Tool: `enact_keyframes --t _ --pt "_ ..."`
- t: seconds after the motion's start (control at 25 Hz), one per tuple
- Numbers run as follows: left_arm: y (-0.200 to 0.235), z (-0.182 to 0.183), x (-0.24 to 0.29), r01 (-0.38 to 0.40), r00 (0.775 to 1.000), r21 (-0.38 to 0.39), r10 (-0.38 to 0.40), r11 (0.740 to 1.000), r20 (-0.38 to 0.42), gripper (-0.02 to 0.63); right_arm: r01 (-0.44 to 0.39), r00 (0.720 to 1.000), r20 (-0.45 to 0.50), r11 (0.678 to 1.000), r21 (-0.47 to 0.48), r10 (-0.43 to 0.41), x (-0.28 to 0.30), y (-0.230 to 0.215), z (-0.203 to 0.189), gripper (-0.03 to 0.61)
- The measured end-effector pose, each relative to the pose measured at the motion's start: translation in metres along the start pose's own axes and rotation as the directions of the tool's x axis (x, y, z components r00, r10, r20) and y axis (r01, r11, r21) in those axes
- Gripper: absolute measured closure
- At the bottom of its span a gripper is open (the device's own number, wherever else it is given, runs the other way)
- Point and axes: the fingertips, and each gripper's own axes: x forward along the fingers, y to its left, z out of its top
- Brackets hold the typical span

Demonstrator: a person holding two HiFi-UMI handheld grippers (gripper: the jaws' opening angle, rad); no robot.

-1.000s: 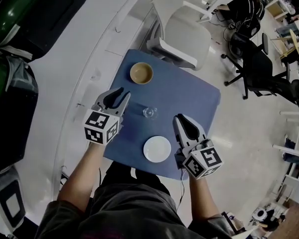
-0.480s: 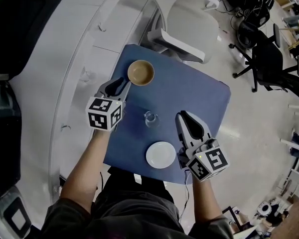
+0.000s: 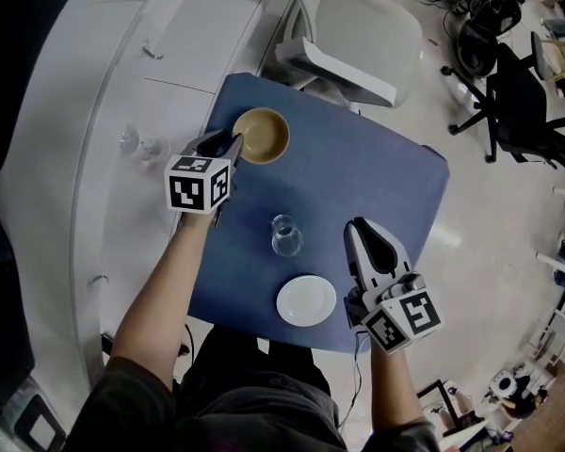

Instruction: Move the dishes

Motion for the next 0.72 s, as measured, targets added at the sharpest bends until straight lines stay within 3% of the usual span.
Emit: enact_keyframes --t 0.36,0.72 --pt "0.007 -0.009 0.022 0.01 0.998 -0.021 -0.011 1.0 -0.062 0.505 0.018 1.0 -0.025 0.999 0.049 -0.016 0.003 -0.009 -0.021 0.535" --pt "0.008 -0.01 0.028 -0.003 0.998 -0.041 0.0 0.999 -0.069 0.575 0.028 0.999 -0.04 0.997 0.076 -0.025 0.0 -0.016 -0.03 0.535"
